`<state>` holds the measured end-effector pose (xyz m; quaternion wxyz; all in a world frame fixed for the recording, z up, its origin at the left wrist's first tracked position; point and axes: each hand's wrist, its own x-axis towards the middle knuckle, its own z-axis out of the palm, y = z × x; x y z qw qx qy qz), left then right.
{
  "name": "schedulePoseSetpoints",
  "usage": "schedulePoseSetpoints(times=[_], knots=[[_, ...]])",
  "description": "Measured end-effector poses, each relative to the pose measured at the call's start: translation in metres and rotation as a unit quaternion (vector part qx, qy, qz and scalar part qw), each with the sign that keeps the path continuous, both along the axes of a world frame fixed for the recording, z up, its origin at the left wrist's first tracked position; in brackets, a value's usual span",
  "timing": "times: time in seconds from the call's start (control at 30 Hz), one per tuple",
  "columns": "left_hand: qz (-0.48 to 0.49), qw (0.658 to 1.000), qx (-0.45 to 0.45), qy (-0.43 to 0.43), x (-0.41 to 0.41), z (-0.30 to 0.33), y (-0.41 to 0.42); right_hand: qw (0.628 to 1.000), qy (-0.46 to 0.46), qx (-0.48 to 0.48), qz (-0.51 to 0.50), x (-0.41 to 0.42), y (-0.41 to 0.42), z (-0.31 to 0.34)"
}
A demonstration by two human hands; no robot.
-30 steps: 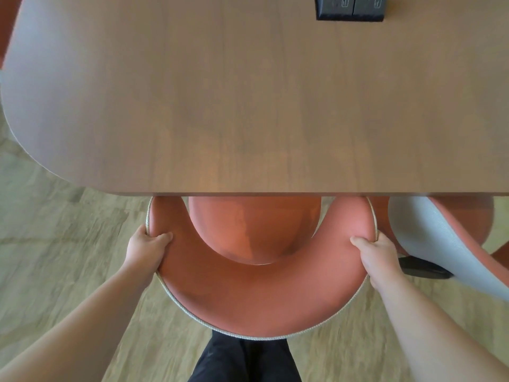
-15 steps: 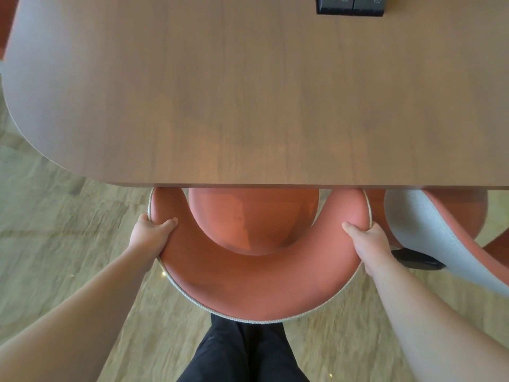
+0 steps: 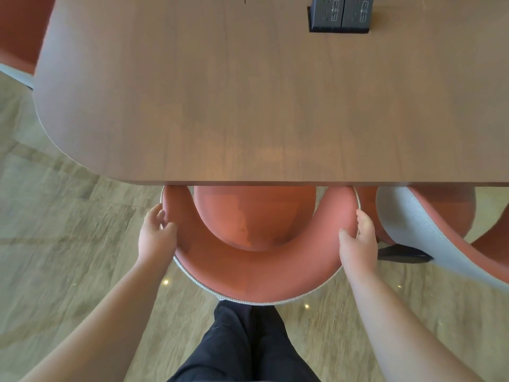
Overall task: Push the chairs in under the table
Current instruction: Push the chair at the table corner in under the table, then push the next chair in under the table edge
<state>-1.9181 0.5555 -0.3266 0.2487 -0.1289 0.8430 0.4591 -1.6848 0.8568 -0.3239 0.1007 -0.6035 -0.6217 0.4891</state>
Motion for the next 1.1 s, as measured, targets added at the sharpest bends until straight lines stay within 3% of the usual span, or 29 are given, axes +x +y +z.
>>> schedulePoseSetpoints(times=[0.23,0.53,0.87,1.1], knots=[[-0.002,0.999,0.052,0.01,0.022,0.047,-0.004,0.991,0.087,0.018,0.098,-0.019,-0.035,0.056],[0.062,0.987,0.119,0.087,0.064,0.133,-0.038,0.944,0.222,0.004,0.245,-0.052,-0.109,0.135],[0.095,0.97,0.142,0.173,0.115,0.205,-0.086,0.904,0.303,-0.014,0.3,-0.033,-0.148,0.187],[0.053,0.962,0.184,0.196,0.137,0.229,-0.073,0.901,0.342,0.028,0.264,0.015,-0.129,0.215]])
